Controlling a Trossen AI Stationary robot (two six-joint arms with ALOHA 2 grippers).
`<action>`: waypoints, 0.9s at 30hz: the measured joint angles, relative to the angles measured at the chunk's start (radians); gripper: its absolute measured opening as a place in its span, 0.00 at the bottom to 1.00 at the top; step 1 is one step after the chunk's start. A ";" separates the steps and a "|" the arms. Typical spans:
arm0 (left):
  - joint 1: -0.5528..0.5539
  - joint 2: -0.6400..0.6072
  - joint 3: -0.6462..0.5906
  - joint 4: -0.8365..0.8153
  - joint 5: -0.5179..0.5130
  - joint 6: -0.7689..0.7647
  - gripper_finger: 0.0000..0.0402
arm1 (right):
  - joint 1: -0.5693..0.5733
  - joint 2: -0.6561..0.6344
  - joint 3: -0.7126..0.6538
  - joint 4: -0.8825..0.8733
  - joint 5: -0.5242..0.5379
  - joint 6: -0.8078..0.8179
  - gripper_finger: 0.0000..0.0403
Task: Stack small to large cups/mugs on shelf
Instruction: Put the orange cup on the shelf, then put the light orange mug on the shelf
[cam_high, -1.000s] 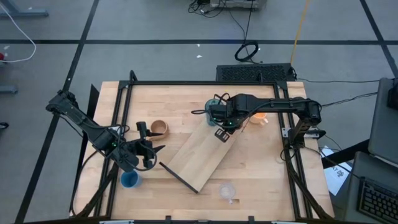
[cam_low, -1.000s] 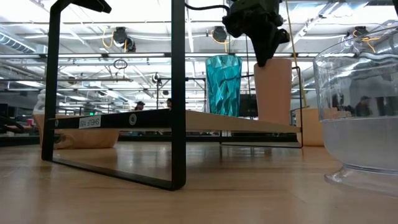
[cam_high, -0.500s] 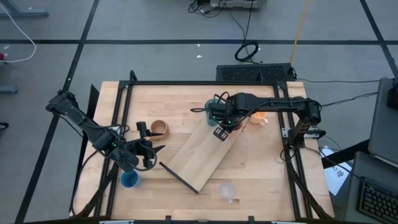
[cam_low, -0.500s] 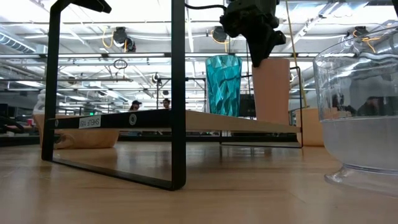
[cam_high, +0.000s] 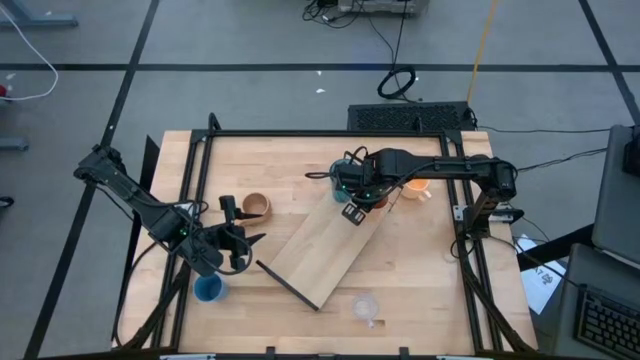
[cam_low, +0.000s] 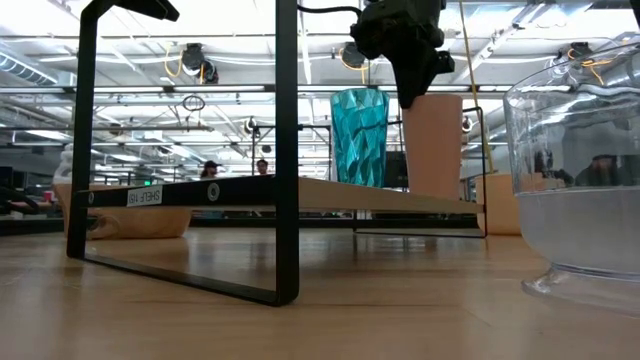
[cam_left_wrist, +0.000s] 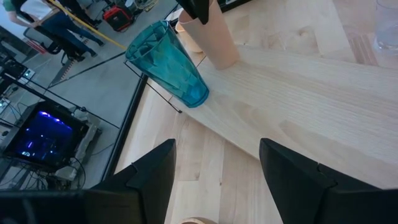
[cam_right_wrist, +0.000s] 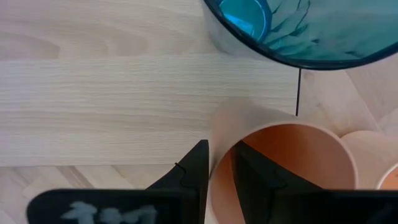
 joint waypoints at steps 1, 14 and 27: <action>0.000 0.000 0.000 0.000 0.000 0.000 0.58 | 0.000 0.000 0.000 0.000 0.000 -0.001 0.15; 0.000 0.000 0.000 0.000 0.000 0.000 0.58 | 0.003 -0.083 0.001 0.019 0.006 0.029 0.15; 0.000 0.000 0.000 0.000 0.000 0.000 0.58 | 0.080 -0.201 0.001 0.082 0.066 0.057 0.15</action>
